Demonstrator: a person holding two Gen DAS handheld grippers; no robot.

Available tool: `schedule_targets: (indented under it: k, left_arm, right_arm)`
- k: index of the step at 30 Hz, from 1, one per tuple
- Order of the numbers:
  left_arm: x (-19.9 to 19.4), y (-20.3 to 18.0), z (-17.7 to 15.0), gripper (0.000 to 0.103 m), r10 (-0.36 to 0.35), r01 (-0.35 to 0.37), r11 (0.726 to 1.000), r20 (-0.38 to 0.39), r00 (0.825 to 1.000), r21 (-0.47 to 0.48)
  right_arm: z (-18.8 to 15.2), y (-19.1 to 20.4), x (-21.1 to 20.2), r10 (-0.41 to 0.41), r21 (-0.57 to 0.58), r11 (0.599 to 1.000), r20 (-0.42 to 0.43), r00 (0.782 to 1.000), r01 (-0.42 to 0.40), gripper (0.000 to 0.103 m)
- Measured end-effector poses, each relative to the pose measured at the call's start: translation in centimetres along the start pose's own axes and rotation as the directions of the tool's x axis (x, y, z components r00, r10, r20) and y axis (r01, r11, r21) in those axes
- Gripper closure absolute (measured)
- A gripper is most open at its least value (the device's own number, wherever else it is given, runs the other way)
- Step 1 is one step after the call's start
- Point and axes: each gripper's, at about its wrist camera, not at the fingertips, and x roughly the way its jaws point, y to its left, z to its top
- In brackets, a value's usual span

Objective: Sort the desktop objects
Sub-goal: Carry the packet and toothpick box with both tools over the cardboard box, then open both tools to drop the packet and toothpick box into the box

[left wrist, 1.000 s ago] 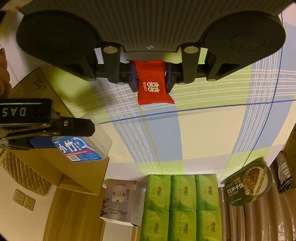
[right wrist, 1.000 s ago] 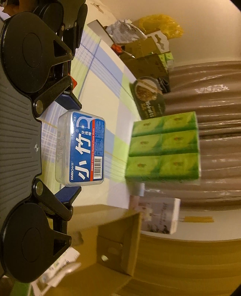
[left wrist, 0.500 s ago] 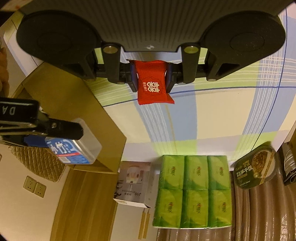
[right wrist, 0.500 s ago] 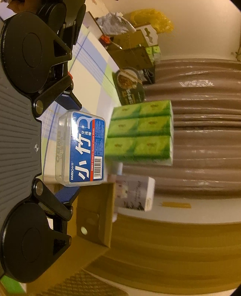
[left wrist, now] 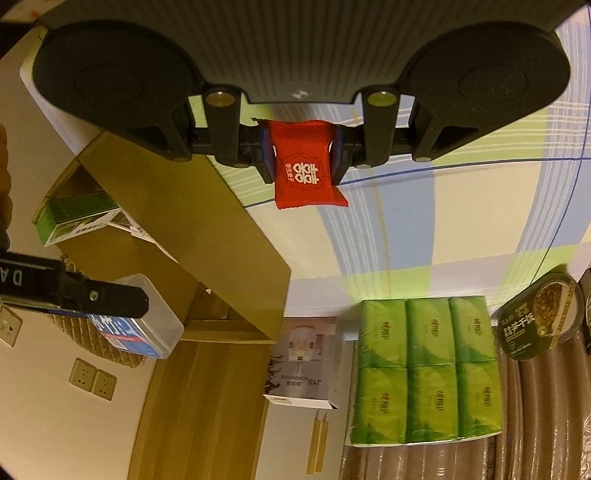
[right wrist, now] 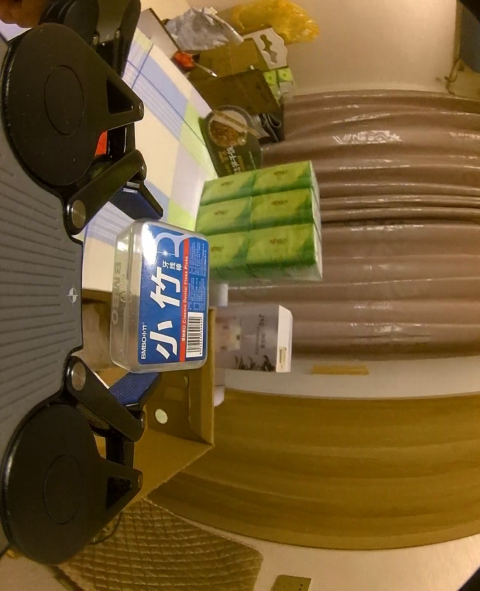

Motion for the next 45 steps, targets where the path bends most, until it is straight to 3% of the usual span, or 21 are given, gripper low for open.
schedule_targets:
  k: [6,14,23,24,25,26,32,34,38,40,42,45]
  left_arm:
    - [0.4,-1.9,0.8,0.078,-0.022,0.022,1.000,0.005,1.000,0.000]
    - [1.7,-6.2,4.6,0.078,-0.099,0.100,0.995,0.053,0.994,-0.003]
    - [5.2,-10.9,7.8,0.077,-0.198,0.197,0.980,0.069,0.978,0.013]
    - [5.6,-11.3,7.9,0.070,-0.209,0.208,0.978,0.066,0.976,0.017]
    - [6.0,-11.6,8.0,0.052,-0.212,0.211,0.977,0.063,0.975,0.020]
    - [6.2,-11.9,7.9,0.048,-0.206,0.205,0.979,0.062,0.977,0.025]
    - [6.2,-11.6,7.1,0.045,-0.155,0.152,0.987,0.066,0.986,0.042]
    - [5.7,-11.0,6.8,0.034,-0.130,0.127,0.991,0.076,0.989,0.035]
    - [4.4,-9.8,6.2,0.021,-0.079,0.078,0.997,0.084,0.993,0.014]
    - [3.7,-9.2,5.8,0.009,-0.055,0.055,0.998,0.083,0.995,0.000]
    - [2.9,-8.8,5.2,0.003,-0.021,0.022,1.000,0.076,0.997,-0.012]
    - [1.6,-8.6,4.2,0.002,0.004,-0.002,1.000,0.068,0.998,-0.021]
  right_arm:
    - [1.0,-2.9,-0.3,-0.072,0.046,0.997,0.033,0.997,0.070,0.020]
    - [1.2,-9.1,0.4,-0.154,0.199,0.968,0.002,0.988,0.151,0.020]
    - [1.1,-12.9,0.9,-0.153,0.293,0.945,-0.006,0.988,0.148,0.020]
    - [1.0,-13.1,1.1,-0.143,0.301,0.943,-0.011,0.990,0.140,0.020]
    - [0.9,-13.2,1.2,-0.135,0.306,0.943,-0.016,0.991,0.133,0.020]
    - [0.8,-13.3,1.5,-0.124,0.307,0.943,-0.024,0.992,0.125,0.020]
    - [0.2,-12.8,2.8,-0.030,0.296,0.954,-0.079,0.996,0.052,0.015]
    - [0.1,-12.7,2.5,-0.031,0.302,0.952,-0.061,0.998,0.048,0.010]
    - [0.2,-12.7,1.2,-0.051,0.327,0.944,-0.015,0.999,0.053,0.007]
    - [0.2,-12.6,0.3,-0.054,0.345,0.937,0.005,0.999,0.049,0.005]
    - [0.2,-12.1,-0.6,-0.063,0.347,0.936,0.024,0.998,0.051,0.002]
    - [0.1,-11.1,-2.3,-0.077,0.344,0.937,0.048,0.996,0.056,0.002]
